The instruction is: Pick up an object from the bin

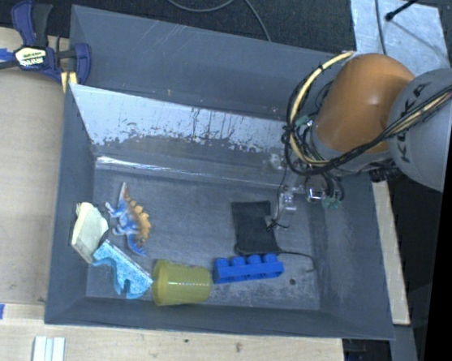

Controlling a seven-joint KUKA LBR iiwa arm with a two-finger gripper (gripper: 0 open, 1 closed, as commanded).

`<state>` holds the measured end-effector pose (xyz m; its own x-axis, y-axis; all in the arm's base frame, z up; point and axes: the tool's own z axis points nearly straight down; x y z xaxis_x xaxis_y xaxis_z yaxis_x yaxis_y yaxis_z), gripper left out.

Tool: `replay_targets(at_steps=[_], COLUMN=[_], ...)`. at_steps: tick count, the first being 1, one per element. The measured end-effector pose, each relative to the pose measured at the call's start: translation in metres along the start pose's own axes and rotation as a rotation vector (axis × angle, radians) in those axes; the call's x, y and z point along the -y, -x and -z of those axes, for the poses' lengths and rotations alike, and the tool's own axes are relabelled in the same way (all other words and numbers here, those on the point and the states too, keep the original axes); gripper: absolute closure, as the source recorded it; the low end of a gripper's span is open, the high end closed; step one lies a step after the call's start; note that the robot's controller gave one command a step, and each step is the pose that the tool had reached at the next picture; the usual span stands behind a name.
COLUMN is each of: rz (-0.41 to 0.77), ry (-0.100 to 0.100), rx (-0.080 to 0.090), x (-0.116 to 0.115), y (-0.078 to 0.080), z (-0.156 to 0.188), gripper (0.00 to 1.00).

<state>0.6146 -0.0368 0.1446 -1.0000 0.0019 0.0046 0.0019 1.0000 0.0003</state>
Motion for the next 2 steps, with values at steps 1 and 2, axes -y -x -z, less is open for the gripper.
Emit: replay_targets(at_steps=[1, 2], rz=[0.001, 0.075], ry=[-0.001, -0.001], rx=[0.008, 0.014], x=[0.000, 0.002], y=[0.002, -0.001], z=[0.005, -0.017], gripper=[0.00, 0.00])
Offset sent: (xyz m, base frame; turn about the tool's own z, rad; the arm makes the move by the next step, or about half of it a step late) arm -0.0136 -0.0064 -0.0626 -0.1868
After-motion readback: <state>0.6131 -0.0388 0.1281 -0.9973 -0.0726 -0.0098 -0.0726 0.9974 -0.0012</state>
